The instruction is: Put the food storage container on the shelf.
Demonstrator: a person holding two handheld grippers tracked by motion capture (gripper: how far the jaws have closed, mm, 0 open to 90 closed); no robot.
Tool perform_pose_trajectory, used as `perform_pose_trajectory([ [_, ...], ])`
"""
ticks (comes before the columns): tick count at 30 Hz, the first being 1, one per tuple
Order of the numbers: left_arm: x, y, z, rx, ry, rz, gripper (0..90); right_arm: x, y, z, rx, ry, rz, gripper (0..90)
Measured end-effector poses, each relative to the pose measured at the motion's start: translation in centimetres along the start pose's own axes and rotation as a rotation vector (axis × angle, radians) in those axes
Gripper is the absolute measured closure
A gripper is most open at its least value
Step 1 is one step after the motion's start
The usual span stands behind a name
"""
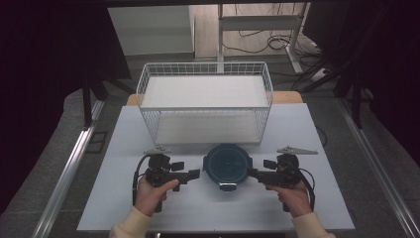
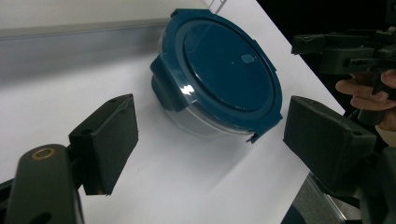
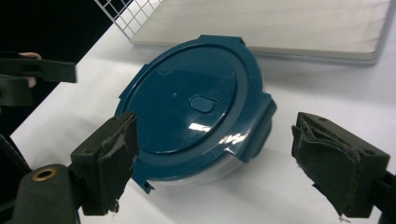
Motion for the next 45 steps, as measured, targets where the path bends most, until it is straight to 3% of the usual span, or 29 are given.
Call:
perform_pose_trajectory([
  [13,1.5,-2.3,-3.4,0.064,0.089,0.128,17.5,-1.3,-0.4,-3.3,0.057,-0.035,-0.093,12.9],
  [26,2.9,-2.0,-7.0,0.145,0.124,0.196,20.0,-2.3,0.5,-5.5,0.089,-0.096,-0.211,11.6],
  [32,3.6,-1.6,-8.0,0.175,0.163,0.254,21.4,-2.4,1.1,-6.0,0.089,-0.131,-0.258,12.4],
  [38,3.7,-1.2,-8.6,0.213,0.186,0.273,26.4,-2.1,1.4,-6.4,0.087,-0.160,-0.296,17.0],
  [43,3.7,-1.3,-8.4,0.199,0.183,0.289,30.9,-2.2,1.4,-6.4,0.086,-0.150,-0.320,24.0],
  [45,3.6,-1.3,-8.3,0.198,0.181,0.297,32.8,-2.4,1.4,-6.3,0.086,-0.154,-0.350,27.2],
])
Point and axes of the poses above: each handheld gripper's, and its own axes: z roughly backward along the jaws, y roughly out of its underside, x roughly to its left, the point moved 4 cm from there along -z, roughly forward along the jaws, and after that the axes turned 15 degrees about z, right-handed, at the moved point
